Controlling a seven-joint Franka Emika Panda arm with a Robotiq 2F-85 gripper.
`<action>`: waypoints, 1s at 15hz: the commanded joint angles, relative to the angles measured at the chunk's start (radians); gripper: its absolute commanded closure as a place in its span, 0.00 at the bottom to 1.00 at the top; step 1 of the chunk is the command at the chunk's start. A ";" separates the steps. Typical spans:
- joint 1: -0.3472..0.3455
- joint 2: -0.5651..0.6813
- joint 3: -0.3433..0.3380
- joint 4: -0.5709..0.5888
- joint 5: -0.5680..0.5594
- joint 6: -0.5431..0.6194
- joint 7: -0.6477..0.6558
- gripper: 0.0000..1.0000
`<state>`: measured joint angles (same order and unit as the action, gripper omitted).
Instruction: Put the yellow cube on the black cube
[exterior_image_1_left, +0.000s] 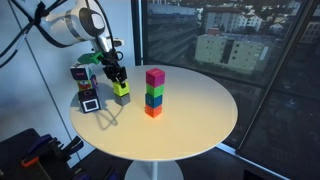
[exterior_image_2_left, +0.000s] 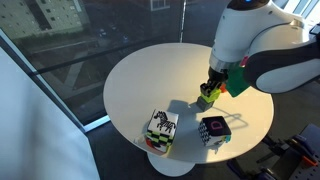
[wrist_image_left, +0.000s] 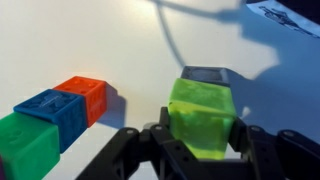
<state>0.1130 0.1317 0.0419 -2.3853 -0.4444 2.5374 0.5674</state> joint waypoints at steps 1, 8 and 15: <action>0.017 0.015 -0.021 0.020 -0.033 0.009 0.034 0.72; 0.021 0.024 -0.026 0.021 -0.022 0.003 0.026 0.72; 0.025 0.031 -0.029 0.022 -0.021 -0.001 0.025 0.20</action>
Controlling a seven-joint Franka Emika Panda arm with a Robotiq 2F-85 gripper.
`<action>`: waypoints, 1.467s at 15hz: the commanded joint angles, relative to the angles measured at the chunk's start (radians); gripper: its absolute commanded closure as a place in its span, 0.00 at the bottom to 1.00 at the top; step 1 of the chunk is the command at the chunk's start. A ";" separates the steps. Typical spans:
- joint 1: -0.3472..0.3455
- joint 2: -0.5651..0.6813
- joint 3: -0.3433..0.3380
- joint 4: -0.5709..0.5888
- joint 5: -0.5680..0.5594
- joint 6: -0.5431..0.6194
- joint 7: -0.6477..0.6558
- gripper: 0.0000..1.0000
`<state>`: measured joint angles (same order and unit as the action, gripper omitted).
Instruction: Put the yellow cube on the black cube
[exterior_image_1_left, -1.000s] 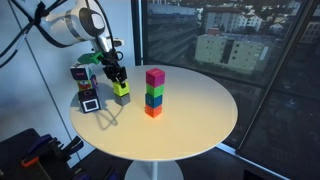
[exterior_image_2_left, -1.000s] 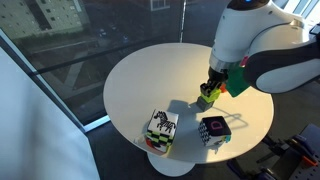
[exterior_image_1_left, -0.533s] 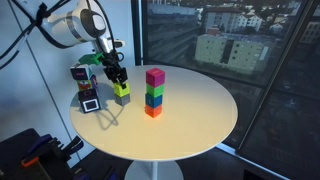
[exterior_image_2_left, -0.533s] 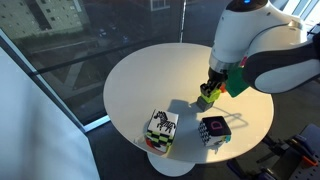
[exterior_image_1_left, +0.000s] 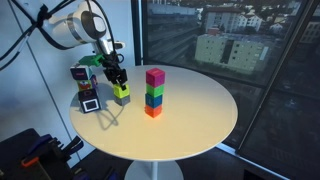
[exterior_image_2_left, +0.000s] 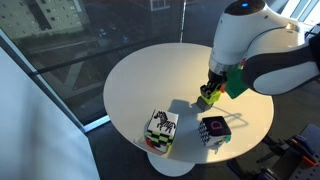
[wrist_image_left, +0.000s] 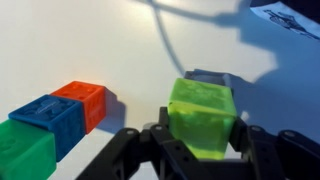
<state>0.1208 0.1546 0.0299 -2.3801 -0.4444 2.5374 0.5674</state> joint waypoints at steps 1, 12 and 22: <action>0.017 0.007 -0.017 0.017 -0.017 -0.002 0.021 0.14; 0.000 -0.068 0.004 -0.001 0.121 -0.048 -0.089 0.00; -0.018 -0.144 0.016 0.036 0.304 -0.276 -0.274 0.00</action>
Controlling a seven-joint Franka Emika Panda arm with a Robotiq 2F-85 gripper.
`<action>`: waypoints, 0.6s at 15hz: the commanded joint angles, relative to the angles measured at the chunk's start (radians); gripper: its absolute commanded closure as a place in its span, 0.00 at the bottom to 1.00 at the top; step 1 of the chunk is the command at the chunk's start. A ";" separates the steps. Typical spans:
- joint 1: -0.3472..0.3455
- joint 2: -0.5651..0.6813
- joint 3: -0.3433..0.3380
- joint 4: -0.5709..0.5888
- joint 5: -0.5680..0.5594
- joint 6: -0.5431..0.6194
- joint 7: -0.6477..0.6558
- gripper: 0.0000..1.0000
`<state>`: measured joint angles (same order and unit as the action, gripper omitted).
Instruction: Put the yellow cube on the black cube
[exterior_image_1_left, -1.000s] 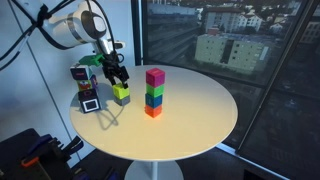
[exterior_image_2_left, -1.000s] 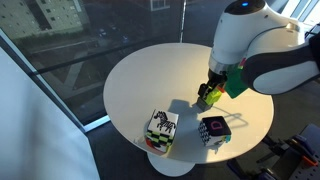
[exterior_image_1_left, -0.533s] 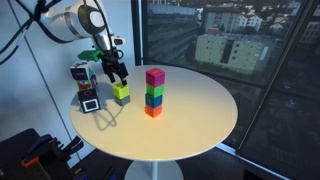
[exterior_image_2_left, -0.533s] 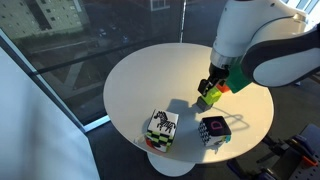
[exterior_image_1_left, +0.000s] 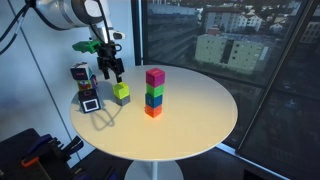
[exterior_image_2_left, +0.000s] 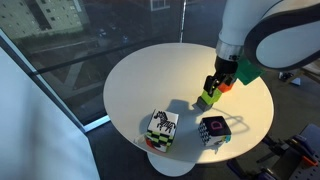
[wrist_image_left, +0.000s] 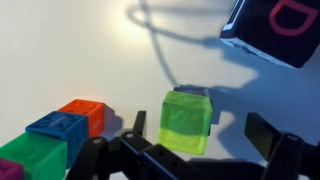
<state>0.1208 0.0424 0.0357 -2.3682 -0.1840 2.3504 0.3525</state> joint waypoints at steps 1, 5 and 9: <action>-0.020 -0.038 0.010 0.032 0.051 -0.117 -0.067 0.00; -0.033 -0.070 0.006 0.055 0.059 -0.220 -0.071 0.00; -0.054 -0.116 -0.001 0.058 0.058 -0.269 -0.071 0.00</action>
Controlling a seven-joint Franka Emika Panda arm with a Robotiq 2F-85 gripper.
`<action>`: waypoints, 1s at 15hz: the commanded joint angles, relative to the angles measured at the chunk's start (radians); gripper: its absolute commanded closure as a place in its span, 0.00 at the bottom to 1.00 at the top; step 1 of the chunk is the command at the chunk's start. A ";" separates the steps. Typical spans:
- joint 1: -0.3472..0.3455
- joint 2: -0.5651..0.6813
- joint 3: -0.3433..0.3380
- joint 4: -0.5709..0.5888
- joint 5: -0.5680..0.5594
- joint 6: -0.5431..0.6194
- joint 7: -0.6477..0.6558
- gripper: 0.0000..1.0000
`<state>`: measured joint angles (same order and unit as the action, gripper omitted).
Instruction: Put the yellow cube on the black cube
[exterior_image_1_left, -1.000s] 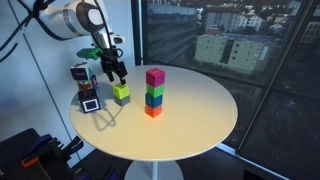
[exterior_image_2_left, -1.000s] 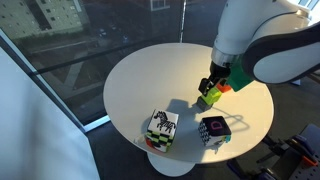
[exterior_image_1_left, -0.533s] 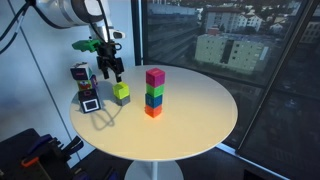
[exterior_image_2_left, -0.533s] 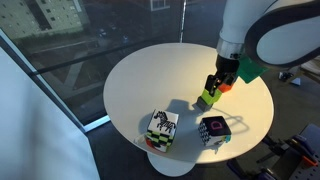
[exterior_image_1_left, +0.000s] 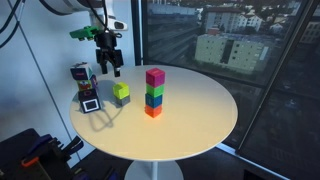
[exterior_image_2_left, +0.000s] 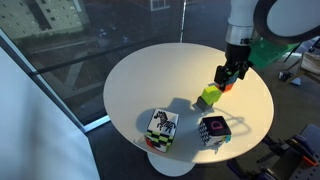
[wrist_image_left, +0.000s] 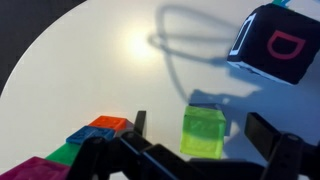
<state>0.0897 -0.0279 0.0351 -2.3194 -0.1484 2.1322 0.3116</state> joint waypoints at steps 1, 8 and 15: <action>-0.029 -0.058 -0.002 0.010 0.025 -0.061 -0.032 0.00; -0.061 -0.140 -0.023 0.034 0.117 -0.138 -0.150 0.00; -0.071 -0.220 -0.040 0.061 0.189 -0.204 -0.261 0.00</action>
<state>0.0265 -0.2053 0.0020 -2.2783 0.0118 1.9753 0.1037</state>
